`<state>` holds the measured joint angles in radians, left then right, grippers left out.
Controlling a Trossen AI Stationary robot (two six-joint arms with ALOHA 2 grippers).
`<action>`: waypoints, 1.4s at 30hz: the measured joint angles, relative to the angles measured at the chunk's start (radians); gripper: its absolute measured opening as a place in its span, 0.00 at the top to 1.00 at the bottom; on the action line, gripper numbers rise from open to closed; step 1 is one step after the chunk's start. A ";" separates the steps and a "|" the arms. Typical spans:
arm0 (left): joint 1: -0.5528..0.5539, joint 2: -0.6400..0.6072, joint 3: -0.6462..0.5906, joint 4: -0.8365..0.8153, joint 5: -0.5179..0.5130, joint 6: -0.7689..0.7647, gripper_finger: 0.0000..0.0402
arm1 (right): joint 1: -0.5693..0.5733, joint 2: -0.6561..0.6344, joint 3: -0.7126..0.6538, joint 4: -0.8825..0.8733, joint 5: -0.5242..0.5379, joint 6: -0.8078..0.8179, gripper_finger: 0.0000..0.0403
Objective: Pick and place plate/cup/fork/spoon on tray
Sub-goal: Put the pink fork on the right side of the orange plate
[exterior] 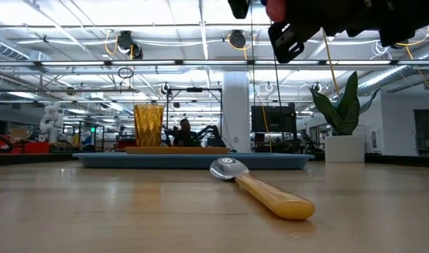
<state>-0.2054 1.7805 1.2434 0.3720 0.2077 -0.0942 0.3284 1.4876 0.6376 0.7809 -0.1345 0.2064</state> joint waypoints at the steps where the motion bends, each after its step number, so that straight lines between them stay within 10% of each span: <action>1: 0.000 0.000 0.000 -0.003 0.000 0.002 0.67 | 0.000 0.000 0.000 0.001 0.000 0.003 0.96; 17: 0.005 -0.001 0.000 -0.001 0.001 -0.025 0.92 | -0.001 -0.004 0.000 -0.005 0.021 0.042 0.90; 29: -0.020 -0.097 0.001 -0.012 -0.429 0.044 0.93 | 0.103 -0.190 -0.001 -0.217 0.679 -0.022 0.65; 42: -0.050 -0.064 0.002 0.084 -0.846 0.094 0.93 | 0.132 -0.111 -0.001 -0.143 1.064 -0.084 0.56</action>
<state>-0.2556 1.7161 1.2451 0.4564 -0.6386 0.0001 0.4603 1.3771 0.6369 0.6377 0.9295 0.1222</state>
